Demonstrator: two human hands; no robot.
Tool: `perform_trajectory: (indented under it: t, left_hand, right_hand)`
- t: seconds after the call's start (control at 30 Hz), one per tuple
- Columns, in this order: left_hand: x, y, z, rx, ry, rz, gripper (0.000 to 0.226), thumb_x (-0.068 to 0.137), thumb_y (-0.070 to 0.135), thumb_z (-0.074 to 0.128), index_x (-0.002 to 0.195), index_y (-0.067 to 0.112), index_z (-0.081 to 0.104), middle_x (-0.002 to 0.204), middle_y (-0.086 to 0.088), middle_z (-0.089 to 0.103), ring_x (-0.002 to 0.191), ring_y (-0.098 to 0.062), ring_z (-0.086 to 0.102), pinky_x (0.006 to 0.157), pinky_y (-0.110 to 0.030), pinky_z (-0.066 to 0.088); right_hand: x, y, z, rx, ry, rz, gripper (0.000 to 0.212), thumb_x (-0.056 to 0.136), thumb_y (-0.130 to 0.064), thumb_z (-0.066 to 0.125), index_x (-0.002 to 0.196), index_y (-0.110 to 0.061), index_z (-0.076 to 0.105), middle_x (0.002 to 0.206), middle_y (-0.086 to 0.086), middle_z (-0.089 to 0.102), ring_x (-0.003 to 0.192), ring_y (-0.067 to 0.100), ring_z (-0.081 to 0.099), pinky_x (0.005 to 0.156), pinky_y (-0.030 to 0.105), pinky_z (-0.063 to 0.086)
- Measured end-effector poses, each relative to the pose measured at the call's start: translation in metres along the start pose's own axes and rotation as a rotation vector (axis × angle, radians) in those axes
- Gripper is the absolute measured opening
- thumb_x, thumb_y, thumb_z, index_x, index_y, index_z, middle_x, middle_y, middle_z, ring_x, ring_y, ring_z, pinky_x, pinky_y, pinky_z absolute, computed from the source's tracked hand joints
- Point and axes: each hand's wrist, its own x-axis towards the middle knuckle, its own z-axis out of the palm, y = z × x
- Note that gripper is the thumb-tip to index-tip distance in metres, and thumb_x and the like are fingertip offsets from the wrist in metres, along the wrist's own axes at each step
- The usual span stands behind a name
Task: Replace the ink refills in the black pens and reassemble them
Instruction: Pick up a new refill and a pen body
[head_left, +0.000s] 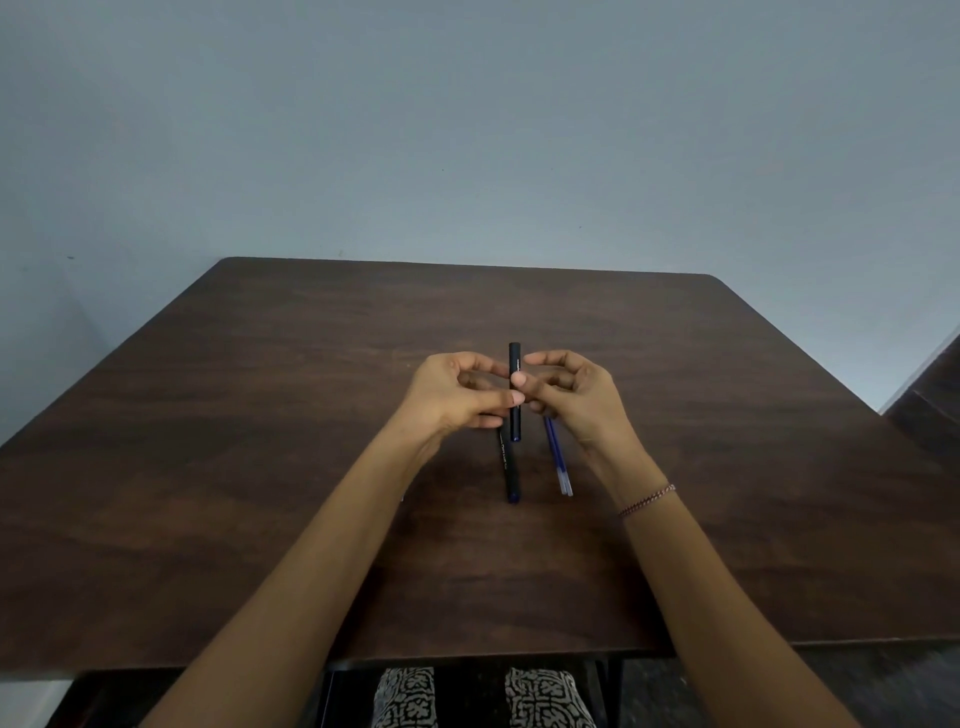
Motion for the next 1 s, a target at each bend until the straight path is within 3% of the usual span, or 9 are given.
perform_trajectory:
  t: [0.1, 0.2, 0.3, 0.43, 0.53, 0.67, 0.77, 0.9, 1.0]
  left_hand:
    - [0.000, -0.003, 0.000, 0.033, 0.045, 0.020, 0.029, 0.069, 0.007, 0.079, 0.095, 0.011, 0.066, 0.068, -0.002, 0.069, 0.065, -0.012, 0.071, 0.059, -0.025, 0.058]
    - [0.000, -0.004, -0.003, 0.039, 0.091, 0.044, 0.029, 0.069, 0.007, 0.079, 0.094, 0.011, 0.066, 0.071, -0.002, 0.066, 0.064, -0.011, 0.069, 0.061, -0.025, 0.059]
    - [0.002, -0.003, -0.006, 0.060, 0.111, 0.060, 0.027, 0.069, 0.007, 0.078, 0.092, 0.015, 0.066, 0.077, -0.003, 0.066, 0.071, -0.015, 0.069, 0.064, -0.027, 0.059]
    - [0.002, -0.004, -0.006, 0.086, 0.110, 0.067, 0.026, 0.070, 0.007, 0.078, 0.090, 0.017, 0.065, 0.076, -0.002, 0.066, 0.071, -0.015, 0.069, 0.063, -0.027, 0.060]
    - [0.001, -0.005, -0.006, 0.078, 0.122, 0.069, 0.026, 0.069, 0.006, 0.079, 0.090, 0.013, 0.066, 0.070, -0.001, 0.065, 0.064, -0.013, 0.068, 0.064, -0.029, 0.060]
    - [-0.001, -0.006, -0.005, 0.103, 0.109, 0.069, 0.025, 0.069, 0.008, 0.079, 0.089, 0.015, 0.065, 0.068, -0.001, 0.065, 0.062, -0.011, 0.069, 0.064, -0.030, 0.060]
    - [-0.003, -0.006, -0.002, 0.117, 0.093, 0.068, 0.030, 0.070, 0.008, 0.079, 0.097, 0.011, 0.065, 0.068, -0.001, 0.064, 0.066, -0.014, 0.069, 0.066, -0.032, 0.060]
    - [-0.006, -0.005, 0.001, 0.132, 0.079, 0.071, 0.030, 0.071, 0.008, 0.078, 0.097, 0.012, 0.065, 0.071, -0.003, 0.066, 0.070, -0.016, 0.070, 0.068, -0.032, 0.060]
    - [-0.007, -0.005, 0.005, 0.142, 0.072, 0.069, 0.027, 0.071, 0.009, 0.078, 0.095, 0.014, 0.064, 0.074, -0.003, 0.067, 0.073, -0.016, 0.070, 0.067, -0.031, 0.059]
  right_hand:
    - [0.002, 0.000, -0.009, -0.108, 0.099, -0.028, 0.014, 0.081, -0.016, 0.068, 0.094, -0.013, 0.065, 0.077, 0.000, 0.070, 0.065, 0.004, 0.066, 0.058, 0.012, 0.050]
    - [0.009, 0.002, -0.024, -0.538, 0.206, -0.061, 0.014, 0.079, -0.018, 0.071, 0.091, -0.019, 0.064, 0.075, -0.008, 0.066, 0.066, -0.001, 0.063, 0.060, 0.009, 0.049]
    - [0.017, 0.004, -0.026, -0.837, 0.121, 0.088, 0.016, 0.077, -0.022, 0.073, 0.089, -0.020, 0.061, 0.082, -0.004, 0.065, 0.078, 0.008, 0.063, 0.070, 0.021, 0.051]
    - [0.026, 0.002, -0.017, -1.015, -0.038, 0.200, 0.023, 0.073, -0.027, 0.077, 0.080, -0.020, 0.055, 0.071, -0.009, 0.050, 0.065, 0.002, 0.047, 0.050, 0.016, 0.033]
    - [0.031, 0.002, -0.016, -1.061, -0.071, 0.222, 0.027, 0.070, -0.027, 0.080, 0.083, -0.017, 0.059, 0.068, -0.010, 0.046, 0.060, 0.002, 0.044, 0.046, 0.017, 0.032]
    - [0.038, -0.001, -0.013, -0.937, -0.100, 0.327, 0.024, 0.068, -0.015, 0.081, 0.084, -0.015, 0.063, 0.074, -0.002, 0.059, 0.062, 0.010, 0.063, 0.052, 0.020, 0.053]
    - [0.042, -0.003, -0.015, -0.858, -0.099, 0.388, 0.024, 0.066, -0.008, 0.081, 0.078, -0.016, 0.062, 0.074, 0.001, 0.063, 0.057, 0.009, 0.065, 0.042, 0.017, 0.049]
    - [0.044, -0.002, -0.018, -0.854, -0.111, 0.432, 0.023, 0.066, -0.012, 0.082, 0.076, -0.019, 0.063, 0.069, 0.000, 0.067, 0.052, 0.006, 0.064, 0.049, 0.019, 0.052]
    - [0.044, -0.002, -0.019, -0.810, -0.099, 0.442, 0.024, 0.065, -0.010, 0.082, 0.075, -0.020, 0.063, 0.070, 0.000, 0.066, 0.052, 0.005, 0.064, 0.044, 0.016, 0.048]
